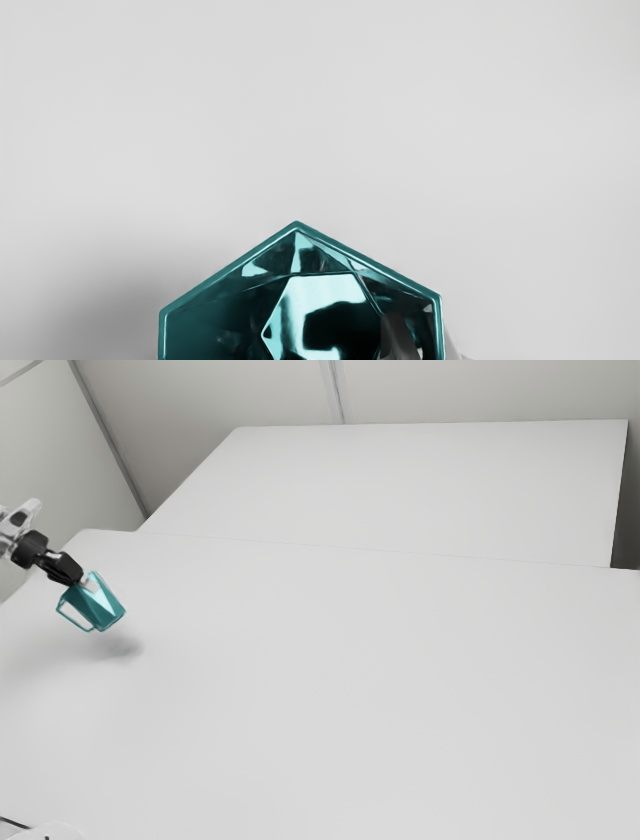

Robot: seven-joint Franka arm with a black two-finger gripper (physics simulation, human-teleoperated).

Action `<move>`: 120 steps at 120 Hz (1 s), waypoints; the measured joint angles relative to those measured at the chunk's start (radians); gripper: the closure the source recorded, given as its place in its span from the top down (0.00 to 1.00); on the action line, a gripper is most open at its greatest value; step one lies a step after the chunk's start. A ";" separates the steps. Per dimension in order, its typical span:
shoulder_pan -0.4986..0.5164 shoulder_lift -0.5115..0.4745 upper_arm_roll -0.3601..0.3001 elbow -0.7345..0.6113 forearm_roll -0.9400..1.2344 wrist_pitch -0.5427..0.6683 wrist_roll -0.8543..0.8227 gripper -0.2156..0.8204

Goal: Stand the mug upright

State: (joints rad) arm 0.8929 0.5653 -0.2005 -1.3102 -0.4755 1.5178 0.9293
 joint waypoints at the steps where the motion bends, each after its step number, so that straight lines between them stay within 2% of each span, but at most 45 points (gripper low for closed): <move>1: -0.002 -0.004 -0.001 -0.003 0.010 0.001 -0.002 0.06; 28: -0.122 -0.094 -0.019 -0.053 0.246 0.017 -0.058 0.05; 50: -0.229 -0.189 -0.023 -0.166 0.374 0.064 -0.103 0.04; 69: -0.323 -0.273 -0.023 -0.245 0.434 0.116 -0.146 0.04; 120: -0.455 -0.429 -0.021 -0.462 0.463 0.219 -0.279 0.03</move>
State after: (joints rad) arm 0.4382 0.1365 -0.2211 -1.7725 -0.0128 1.7371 0.6502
